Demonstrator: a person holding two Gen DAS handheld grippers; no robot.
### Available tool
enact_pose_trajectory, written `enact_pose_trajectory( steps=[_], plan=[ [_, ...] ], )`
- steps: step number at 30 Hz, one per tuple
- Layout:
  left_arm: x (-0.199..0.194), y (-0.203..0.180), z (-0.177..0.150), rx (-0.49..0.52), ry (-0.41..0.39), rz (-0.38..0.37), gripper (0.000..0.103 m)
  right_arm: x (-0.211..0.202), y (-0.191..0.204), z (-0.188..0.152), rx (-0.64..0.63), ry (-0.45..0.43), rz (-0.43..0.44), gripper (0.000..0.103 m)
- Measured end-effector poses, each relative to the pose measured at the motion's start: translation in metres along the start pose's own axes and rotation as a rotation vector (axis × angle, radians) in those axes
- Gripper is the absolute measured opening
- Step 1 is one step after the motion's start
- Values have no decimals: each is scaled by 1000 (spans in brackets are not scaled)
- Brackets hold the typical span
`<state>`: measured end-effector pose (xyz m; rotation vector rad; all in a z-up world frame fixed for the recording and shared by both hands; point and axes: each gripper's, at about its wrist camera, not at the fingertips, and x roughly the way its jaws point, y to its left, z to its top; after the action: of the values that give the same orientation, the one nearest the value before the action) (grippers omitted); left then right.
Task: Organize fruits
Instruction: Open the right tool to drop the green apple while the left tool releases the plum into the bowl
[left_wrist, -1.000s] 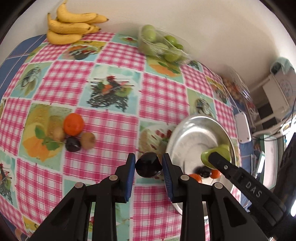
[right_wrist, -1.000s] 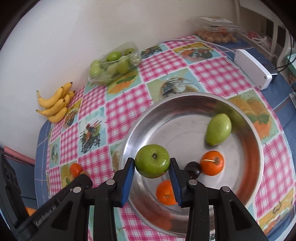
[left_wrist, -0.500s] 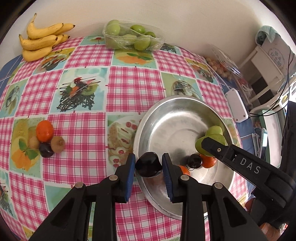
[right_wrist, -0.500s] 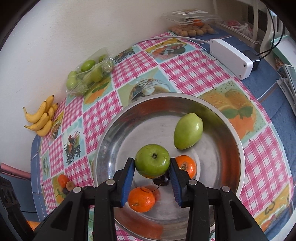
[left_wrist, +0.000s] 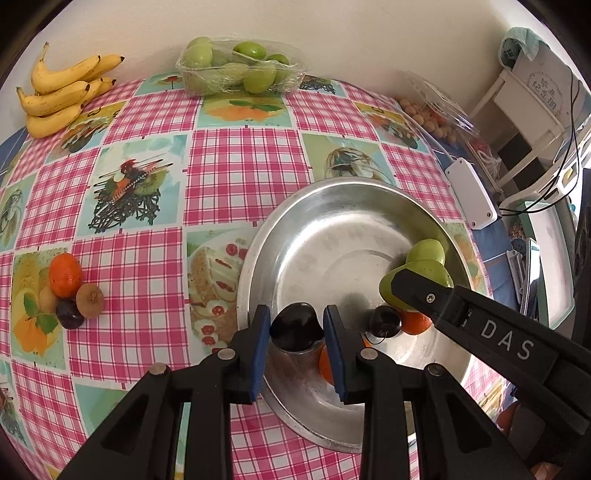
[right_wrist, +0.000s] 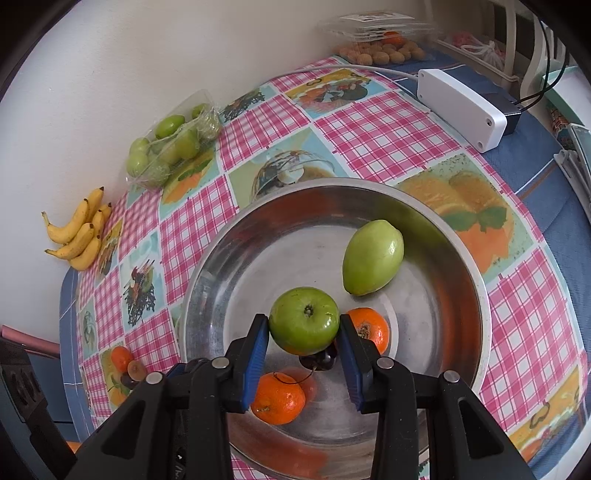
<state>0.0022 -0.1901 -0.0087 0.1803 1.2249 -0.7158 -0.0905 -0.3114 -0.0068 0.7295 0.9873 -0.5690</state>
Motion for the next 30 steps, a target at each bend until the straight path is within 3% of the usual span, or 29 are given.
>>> enact_pose_trajectory(
  steps=[30],
  plan=[
    [9,2,1,-5,25,11,31,3,9,-2,-53,16,-4,41]
  ],
)
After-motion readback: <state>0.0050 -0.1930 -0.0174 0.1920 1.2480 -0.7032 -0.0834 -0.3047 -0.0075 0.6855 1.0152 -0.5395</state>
